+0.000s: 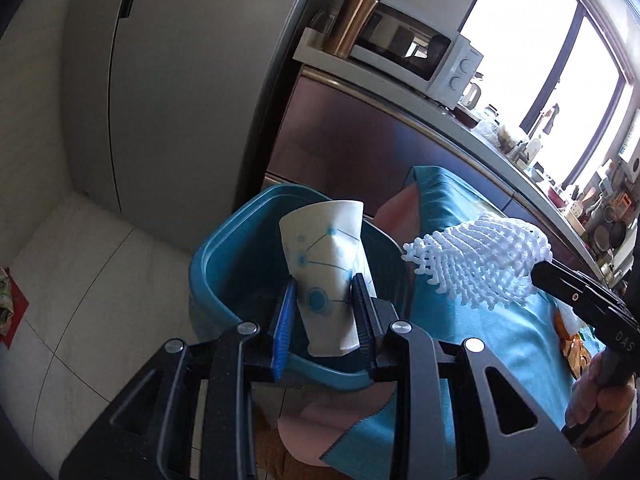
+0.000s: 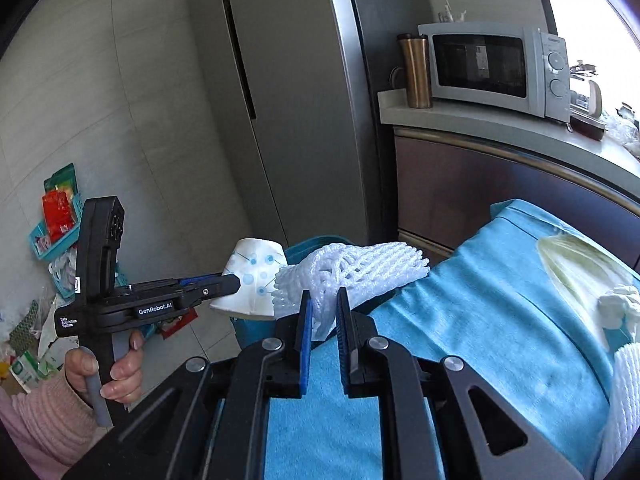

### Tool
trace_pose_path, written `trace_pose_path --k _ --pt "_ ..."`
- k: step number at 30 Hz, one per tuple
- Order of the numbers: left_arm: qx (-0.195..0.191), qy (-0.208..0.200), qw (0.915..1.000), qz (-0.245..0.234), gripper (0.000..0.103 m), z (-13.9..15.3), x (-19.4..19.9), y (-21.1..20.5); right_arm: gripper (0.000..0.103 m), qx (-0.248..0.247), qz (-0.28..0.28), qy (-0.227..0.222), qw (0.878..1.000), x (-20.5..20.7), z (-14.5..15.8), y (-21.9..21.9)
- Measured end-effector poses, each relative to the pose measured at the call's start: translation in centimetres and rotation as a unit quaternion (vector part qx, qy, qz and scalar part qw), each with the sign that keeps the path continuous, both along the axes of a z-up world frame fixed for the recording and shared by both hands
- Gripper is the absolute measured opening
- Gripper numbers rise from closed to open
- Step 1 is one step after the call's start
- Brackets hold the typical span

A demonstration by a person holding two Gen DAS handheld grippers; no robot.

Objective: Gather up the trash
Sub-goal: 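Carry the cup and foam netting in both tools over the teal bin, then open both tools to drop the cup and netting into the bin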

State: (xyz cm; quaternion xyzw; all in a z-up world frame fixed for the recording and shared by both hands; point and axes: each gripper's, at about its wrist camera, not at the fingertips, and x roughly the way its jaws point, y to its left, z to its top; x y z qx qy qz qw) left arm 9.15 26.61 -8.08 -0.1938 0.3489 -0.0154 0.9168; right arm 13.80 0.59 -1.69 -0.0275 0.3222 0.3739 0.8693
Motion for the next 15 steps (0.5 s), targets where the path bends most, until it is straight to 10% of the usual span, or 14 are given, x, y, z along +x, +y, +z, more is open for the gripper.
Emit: trace_pose_path --k 15 --pt "0.001 0.058 0.9982 0.016 0.029 -4.6 4.3 1.0 0.025 -0.067 0.020 0.073 0.995 3.9 -3.6 6.0"
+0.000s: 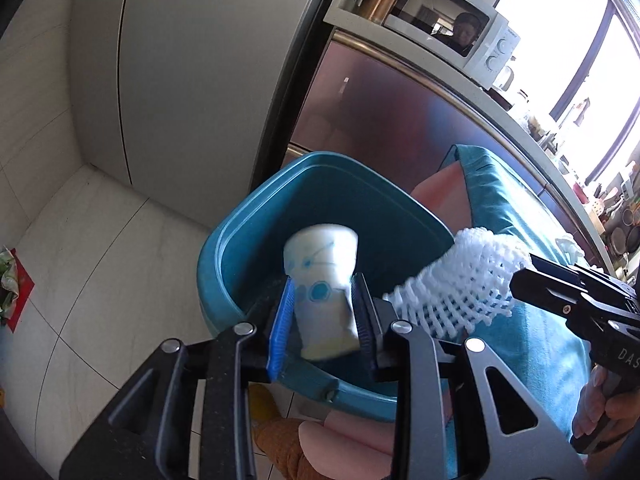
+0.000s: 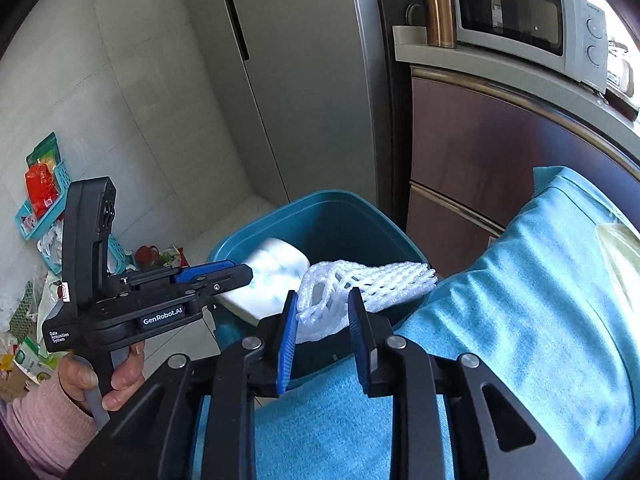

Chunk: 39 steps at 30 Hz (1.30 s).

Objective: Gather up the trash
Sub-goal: 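Open both tools to drop the cup and netting into the bin, then move both open tools back over the trash on the table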

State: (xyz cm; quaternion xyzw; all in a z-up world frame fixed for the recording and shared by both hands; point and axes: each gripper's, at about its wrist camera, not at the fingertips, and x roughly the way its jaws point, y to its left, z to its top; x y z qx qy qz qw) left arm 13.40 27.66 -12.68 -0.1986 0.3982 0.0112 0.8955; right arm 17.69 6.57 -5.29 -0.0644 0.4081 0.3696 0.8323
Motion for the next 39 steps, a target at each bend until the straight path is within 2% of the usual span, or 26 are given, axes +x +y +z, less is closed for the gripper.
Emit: trace_pose_path --k 2,8,13,18,22,28,32,39 --pt "0.000 0.003 1.0000 0.001 0.029 -0.3 0.3 0.0 0.030 -0.001 -0.002 0.008 1.000 0.4 -0.3 0.3" --pt "0.003 -0.006 1.0000 0.004 0.030 -0.2 -0.5 -0.4 0.032 0.014 -0.014 0.009 1.000 0.0 -0.1 -1.0" --pt "0.017 -0.039 0.9990 -0.012 0.038 2.1 -1.8 -1.8 0.037 0.047 -0.024 -0.005 0.999 -0.6 1.2 -3.4" --pt "0.027 -0.086 0.9944 -0.055 0.049 5.3 -3.4 -4.8 0.042 0.083 -0.033 -0.029 0.996 -3.2 3.3 -7.1" --pt "0.038 -0.119 0.9861 -0.110 0.056 7.4 -5.0 -8.6 0.046 0.106 -0.047 -0.051 0.992 -6.0 4.9 -11.0" --pt "0.033 -0.141 0.9692 -0.199 0.058 9.0 -6.6 -14.8 0.049 0.126 -0.099 -0.073 0.984 -9.8 6.5 -18.1" --pt "0.021 -0.140 0.9572 -0.253 0.059 9.0 -7.2 -19.3 0.050 0.113 -0.158 -0.085 0.977 -12.2 6.6 -23.2" --pt "0.019 -0.126 0.9315 -0.341 0.059 7.8 -8.4 -26.5 0.050 0.093 -0.264 -0.070 0.957 -16.0 5.0 -31.5"
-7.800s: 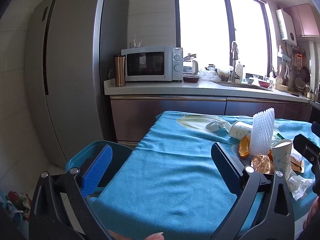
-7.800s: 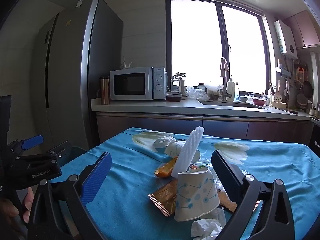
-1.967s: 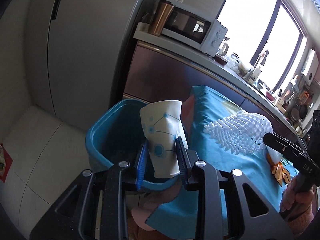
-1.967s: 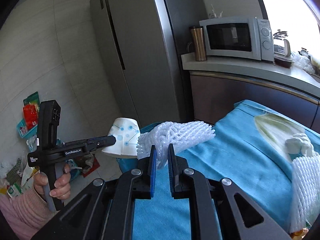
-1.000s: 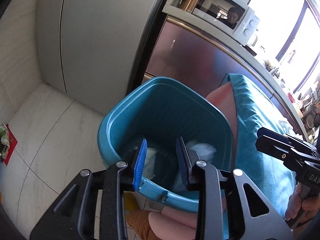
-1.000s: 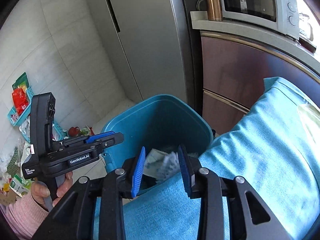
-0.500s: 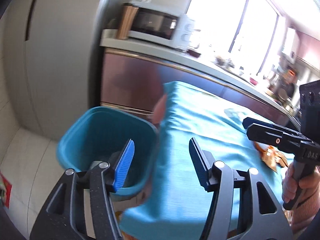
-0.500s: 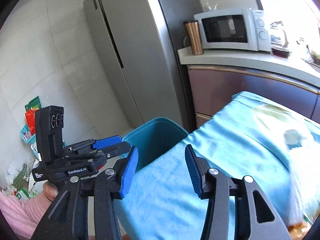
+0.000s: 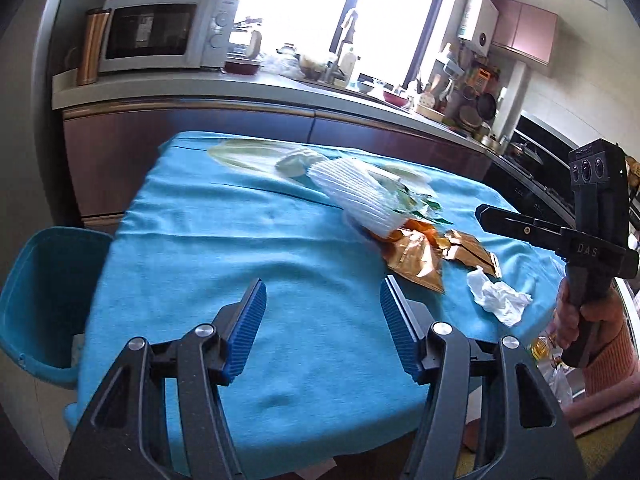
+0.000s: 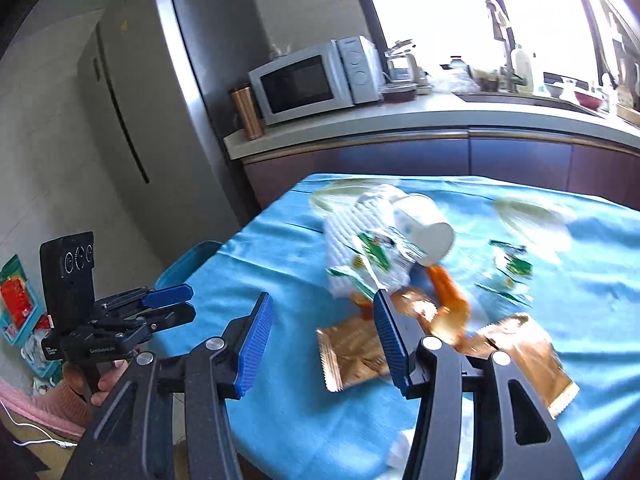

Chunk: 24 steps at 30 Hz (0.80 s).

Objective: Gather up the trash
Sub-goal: 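Move both open tools back over the trash on the table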

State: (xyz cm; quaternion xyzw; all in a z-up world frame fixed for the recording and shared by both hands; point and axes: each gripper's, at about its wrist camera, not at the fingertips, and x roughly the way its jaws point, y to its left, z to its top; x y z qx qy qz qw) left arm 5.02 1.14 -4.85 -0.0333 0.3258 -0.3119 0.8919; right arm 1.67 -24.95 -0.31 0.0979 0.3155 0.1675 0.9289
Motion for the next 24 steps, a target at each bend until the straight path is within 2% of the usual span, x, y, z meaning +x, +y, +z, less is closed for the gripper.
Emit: trace_pose_path --k 5,10,15,17,22,24 --pt "0.002 0.017 0.9985 -0.052 0.061 -0.5 0.2 -4.7 0.050 -0.006 -0.039 0.035 0.999 -1.4 -2.5 -3.4" --pt "0.012 0.051 0.9953 -0.081 0.062 -1.9 1.5 -9.2 0.055 0.000 -0.057 0.060 0.997 -3.0 -4.3 -5.4" --pt "0.029 0.092 0.9917 -0.085 0.061 -3.7 3.1 -12.1 0.057 0.004 -0.053 0.073 0.996 -4.2 -5.7 -6.0" --pt "0.026 0.106 0.9904 -0.084 0.058 -4.2 3.5 -12.7 0.057 0.011 -0.052 0.077 0.996 -4.3 -6.2 -6.3" --pt "0.013 0.124 0.9889 -0.081 0.057 -4.4 4.3 -13.3 0.057 0.029 -0.043 0.080 0.995 -4.3 -6.8 -6.4" --pt "0.007 0.132 0.9880 -0.080 0.055 -4.5 4.5 -13.6 0.053 0.033 -0.040 0.081 0.995 -4.3 -7.0 -6.3"
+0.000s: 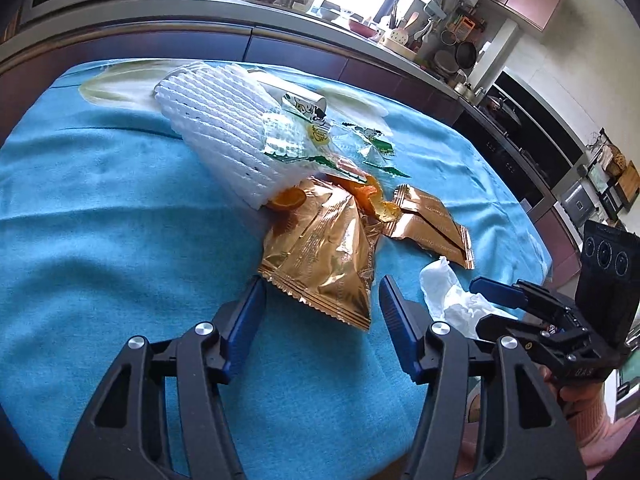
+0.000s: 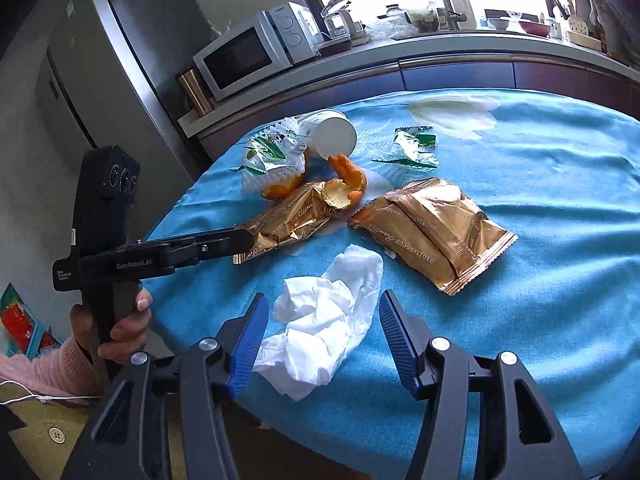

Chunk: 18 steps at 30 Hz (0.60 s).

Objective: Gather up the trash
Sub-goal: 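Move both open tools back over the trash on the table, then grasp a gold snack wrapper with the left tool while the right tool grasps the tissue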

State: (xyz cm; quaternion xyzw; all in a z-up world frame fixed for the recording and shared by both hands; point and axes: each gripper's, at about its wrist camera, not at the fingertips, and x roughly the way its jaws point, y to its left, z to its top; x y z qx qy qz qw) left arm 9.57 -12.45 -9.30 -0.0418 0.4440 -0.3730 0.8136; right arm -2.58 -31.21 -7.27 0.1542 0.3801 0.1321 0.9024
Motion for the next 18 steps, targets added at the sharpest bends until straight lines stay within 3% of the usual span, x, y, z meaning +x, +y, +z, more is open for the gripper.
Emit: trace_pose_path --k 2,3,4,11,18 --pt "0.000 0.006 1.0000 0.004 0.041 -0.1 0.2 -0.3 0.043 0.005 0.007 0.001 1.000 0.1 -0.1 0.2" --pt "0.003 0.010 0.9999 0.008 0.027 -0.2 0.3 -0.4 0.038 0.005 0.007 0.001 1.000 0.1 -0.2 0.3" --pt "0.004 0.017 0.9998 0.010 0.021 -0.4 0.5 -0.5 0.032 0.005 0.008 0.001 1.000 0.1 -0.2 0.3" --pt "-0.010 0.023 0.9996 0.016 0.011 -0.2 0.3 0.1 0.015 0.011 0.014 -0.006 1.000 0.2 -0.1 0.6" --pt "-0.022 -0.001 0.9998 -0.002 0.004 1.2 -1.7 1.3 0.010 0.020 0.017 -0.022 0.999 0.3 0.6 0.7"
